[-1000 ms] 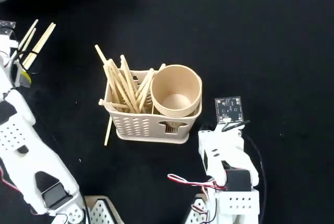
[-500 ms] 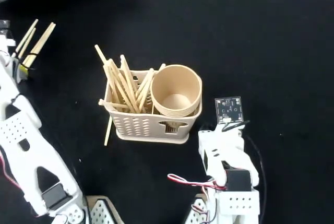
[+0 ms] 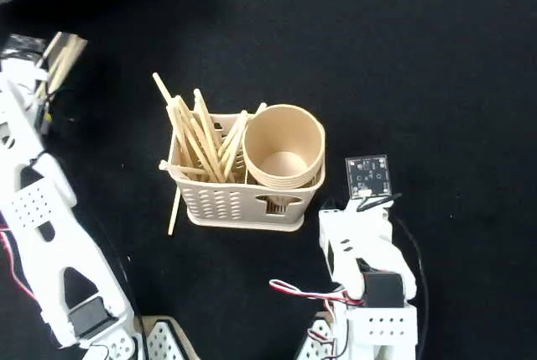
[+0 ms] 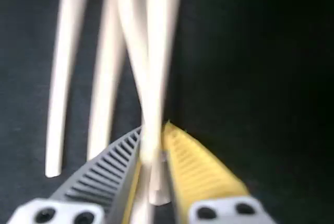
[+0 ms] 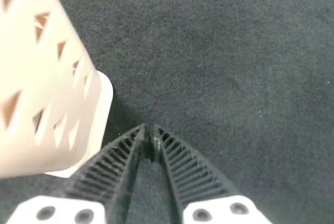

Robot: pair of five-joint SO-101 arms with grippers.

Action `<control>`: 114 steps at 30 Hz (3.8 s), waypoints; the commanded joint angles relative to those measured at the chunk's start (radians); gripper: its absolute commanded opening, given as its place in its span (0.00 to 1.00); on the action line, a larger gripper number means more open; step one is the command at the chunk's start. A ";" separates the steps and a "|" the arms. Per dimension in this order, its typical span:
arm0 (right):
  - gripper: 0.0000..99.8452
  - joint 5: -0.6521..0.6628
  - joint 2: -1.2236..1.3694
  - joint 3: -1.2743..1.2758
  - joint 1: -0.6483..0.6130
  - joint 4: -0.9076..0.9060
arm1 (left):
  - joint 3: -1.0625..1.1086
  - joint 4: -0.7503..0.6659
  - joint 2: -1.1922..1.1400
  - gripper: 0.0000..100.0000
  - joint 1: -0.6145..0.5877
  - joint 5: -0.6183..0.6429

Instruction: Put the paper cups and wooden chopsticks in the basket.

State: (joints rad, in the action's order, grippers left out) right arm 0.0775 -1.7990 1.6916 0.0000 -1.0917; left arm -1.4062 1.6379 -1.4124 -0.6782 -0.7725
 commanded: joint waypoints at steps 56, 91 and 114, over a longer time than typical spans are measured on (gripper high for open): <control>0.01 0.000 -0.053 -0.005 -0.009 -0.009 | 2.207 -0.740 3.119 0.03 0.662 0.750; 0.01 0.000 -0.053 -0.005 -0.009 -0.009 | 2.476 -0.680 3.152 0.16 1.015 0.964; 0.01 0.000 -0.053 -0.005 -0.009 -0.009 | 1.968 -0.569 2.226 0.16 0.257 0.956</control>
State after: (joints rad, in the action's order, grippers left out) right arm 0.0775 -1.7990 1.6916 0.0000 -1.0917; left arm 0.6713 1.0917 1.0932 -0.4173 0.1818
